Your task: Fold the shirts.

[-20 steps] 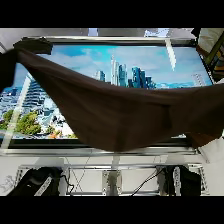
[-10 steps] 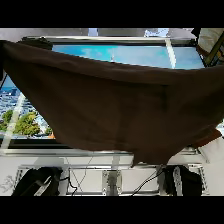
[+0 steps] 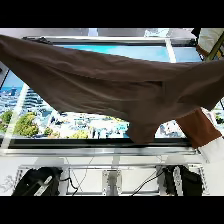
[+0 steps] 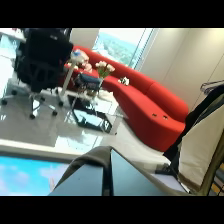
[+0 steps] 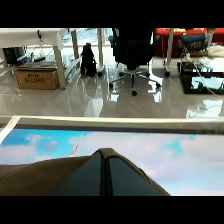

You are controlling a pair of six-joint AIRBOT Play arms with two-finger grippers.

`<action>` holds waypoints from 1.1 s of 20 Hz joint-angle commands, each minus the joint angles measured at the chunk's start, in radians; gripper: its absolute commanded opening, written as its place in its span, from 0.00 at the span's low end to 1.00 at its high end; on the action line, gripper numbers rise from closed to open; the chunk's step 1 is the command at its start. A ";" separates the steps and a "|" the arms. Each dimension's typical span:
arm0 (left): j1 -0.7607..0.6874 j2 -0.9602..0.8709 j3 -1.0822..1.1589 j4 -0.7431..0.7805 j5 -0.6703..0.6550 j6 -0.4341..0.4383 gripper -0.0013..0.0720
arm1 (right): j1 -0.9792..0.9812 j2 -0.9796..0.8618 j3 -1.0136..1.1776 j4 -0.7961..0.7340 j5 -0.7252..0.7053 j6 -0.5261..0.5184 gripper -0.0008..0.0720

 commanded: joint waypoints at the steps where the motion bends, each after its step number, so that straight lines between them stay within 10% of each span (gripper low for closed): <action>1: -0.001 0.013 0.068 -0.077 0.018 0.130 0.02 | -0.001 0.000 0.109 -0.029 0.065 -0.011 0.04; 8: 0.001 0.023 0.282 -0.094 -0.248 0.296 0.02 | -0.001 -0.002 0.404 -0.160 0.170 -0.007 0.04; 22: 0.008 -0.705 0.213 0.240 -0.336 0.140 0.03 | 0.080 -0.615 0.010 0.175 0.074 -0.221 0.04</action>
